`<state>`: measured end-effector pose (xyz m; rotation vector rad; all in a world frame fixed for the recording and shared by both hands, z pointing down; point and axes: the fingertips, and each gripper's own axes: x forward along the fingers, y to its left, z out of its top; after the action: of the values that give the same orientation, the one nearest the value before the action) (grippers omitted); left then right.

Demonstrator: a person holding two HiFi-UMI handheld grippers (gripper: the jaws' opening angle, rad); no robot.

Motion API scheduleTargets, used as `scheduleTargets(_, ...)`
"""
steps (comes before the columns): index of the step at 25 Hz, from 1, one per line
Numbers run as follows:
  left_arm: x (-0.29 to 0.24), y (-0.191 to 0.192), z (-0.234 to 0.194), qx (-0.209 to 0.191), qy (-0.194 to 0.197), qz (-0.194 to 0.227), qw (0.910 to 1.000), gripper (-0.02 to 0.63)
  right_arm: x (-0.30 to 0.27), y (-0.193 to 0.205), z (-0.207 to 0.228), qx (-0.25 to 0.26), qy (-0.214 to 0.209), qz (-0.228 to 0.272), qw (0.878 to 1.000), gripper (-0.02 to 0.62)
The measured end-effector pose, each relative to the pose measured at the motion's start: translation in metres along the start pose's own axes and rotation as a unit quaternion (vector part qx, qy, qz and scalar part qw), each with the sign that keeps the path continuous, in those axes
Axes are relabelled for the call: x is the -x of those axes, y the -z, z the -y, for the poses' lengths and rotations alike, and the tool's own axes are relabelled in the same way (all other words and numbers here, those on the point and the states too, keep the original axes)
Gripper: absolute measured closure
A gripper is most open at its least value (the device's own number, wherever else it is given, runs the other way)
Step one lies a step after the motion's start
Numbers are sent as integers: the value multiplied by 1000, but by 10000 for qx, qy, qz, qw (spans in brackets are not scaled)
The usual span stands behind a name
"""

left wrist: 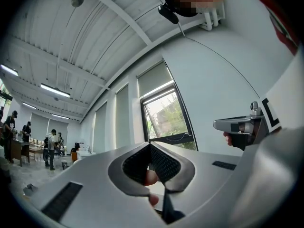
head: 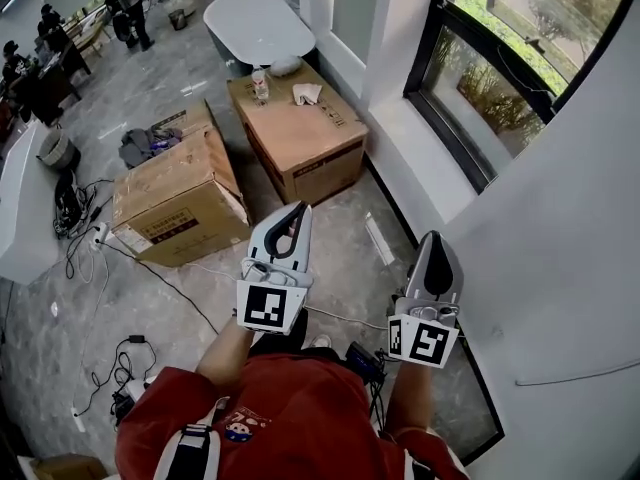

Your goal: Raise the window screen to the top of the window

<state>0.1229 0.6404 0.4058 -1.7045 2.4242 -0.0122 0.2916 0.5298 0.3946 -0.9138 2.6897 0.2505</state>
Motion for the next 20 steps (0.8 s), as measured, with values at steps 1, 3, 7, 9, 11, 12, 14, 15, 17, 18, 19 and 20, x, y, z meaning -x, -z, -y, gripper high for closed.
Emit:
scheduleTargets(1, -4, 0, -1, 10, 24, 11, 10000, 600, -3, 1, 1, 25, 17, 3, 10000, 586)
scheduleTargets(3, -14, 4, -4, 21, 73, 36, 10000, 600, -10, 6, 3, 98, 66, 5, 9999, 586)
scheduleTargets(7, -42, 14, -19, 154, 127, 103, 9997, 600, -32, 16, 7, 269, 146, -39, 9995, 586)
scheduleTargets(9, -60, 17, -28, 207, 152, 148, 9996, 600, -49, 21, 9, 336, 173, -65, 9993, 586)
scheduleTargets(11, -80, 20, -39, 239, 179, 188, 9994, 600, -71, 28, 10, 392, 194, -99, 9990, 586)
scheduleTargets(12, -90, 23, -46, 255, 190, 202, 9993, 600, -84, 32, 10, 415, 197, -114, 9989, 586)
scheduleTargets(14, -111, 28, -62, 322, 189, 200, 9991, 600, -109, 39, 6, 452, 189, -135, 9987, 586)
scheduleTargets(15, -121, 31, -70, 374, 183, 186, 9990, 600, -122, 43, 4, 466, 186, -148, 9986, 586)
scheduleTargets(17, -142, 37, -87, 470, 181, 160, 9986, 600, -147, 50, 2, 482, 193, -189, 9985, 586)
scheduleTargets(18, -152, 39, -95, 507, 184, 148, 9984, 600, -160, 54, 1, 489, 197, -217, 9984, 586)
scheduleTargets(19, -163, 41, -103, 533, 192, 134, 9983, 600, -172, 58, 0, 498, 200, -248, 9983, 586)
scheduleTargets(20, -173, 43, -111, 539, 208, 120, 9983, 600, -184, 62, 0, 507, 200, -281, 9981, 586)
